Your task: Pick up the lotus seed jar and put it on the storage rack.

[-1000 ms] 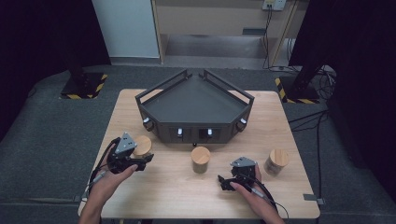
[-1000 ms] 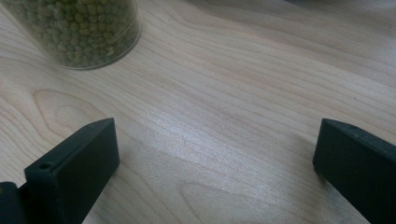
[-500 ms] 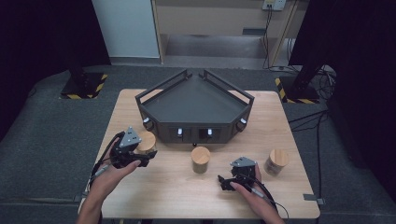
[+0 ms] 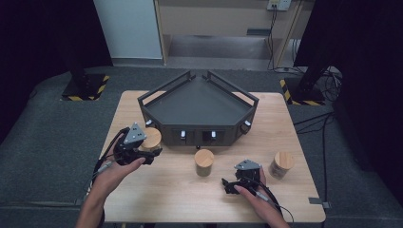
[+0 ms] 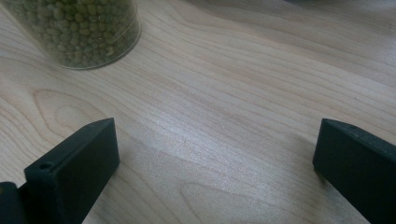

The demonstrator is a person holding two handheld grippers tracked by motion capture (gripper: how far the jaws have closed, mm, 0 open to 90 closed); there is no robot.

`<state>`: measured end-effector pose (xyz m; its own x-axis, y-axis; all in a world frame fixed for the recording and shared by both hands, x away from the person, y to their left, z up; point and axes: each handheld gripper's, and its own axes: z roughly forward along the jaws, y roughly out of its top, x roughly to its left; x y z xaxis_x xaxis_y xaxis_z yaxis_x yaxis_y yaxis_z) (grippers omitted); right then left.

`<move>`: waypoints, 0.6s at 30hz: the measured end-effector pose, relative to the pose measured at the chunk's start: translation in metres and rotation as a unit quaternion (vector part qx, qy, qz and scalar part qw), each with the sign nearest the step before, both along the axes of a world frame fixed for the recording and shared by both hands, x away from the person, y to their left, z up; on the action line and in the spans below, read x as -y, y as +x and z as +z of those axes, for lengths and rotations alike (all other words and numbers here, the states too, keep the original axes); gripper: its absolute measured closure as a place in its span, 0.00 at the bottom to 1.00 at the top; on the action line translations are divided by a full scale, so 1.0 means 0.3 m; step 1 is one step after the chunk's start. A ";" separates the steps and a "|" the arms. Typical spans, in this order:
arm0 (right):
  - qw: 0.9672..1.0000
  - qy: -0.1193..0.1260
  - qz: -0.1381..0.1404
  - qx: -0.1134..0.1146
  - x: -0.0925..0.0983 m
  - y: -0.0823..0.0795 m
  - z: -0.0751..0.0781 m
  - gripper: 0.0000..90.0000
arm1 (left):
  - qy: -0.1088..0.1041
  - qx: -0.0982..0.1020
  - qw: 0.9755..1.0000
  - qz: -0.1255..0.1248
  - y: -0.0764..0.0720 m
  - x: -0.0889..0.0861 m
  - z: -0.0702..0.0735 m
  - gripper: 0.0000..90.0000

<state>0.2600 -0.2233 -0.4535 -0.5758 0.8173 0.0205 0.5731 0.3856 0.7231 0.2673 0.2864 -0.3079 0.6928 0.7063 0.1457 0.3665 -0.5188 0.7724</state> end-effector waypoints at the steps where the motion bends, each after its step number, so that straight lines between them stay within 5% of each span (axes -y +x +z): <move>1: 1.000 0.000 0.000 0.000 0.000 0.000 0.000 0.00 | 0.000 0.000 1.000 -0.002 0.003 0.001 0.002 0.27; 18: 1.000 0.000 0.000 0.000 0.000 0.000 0.000 0.00 | -0.005 0.009 1.000 -0.016 0.064 0.021 0.054 0.27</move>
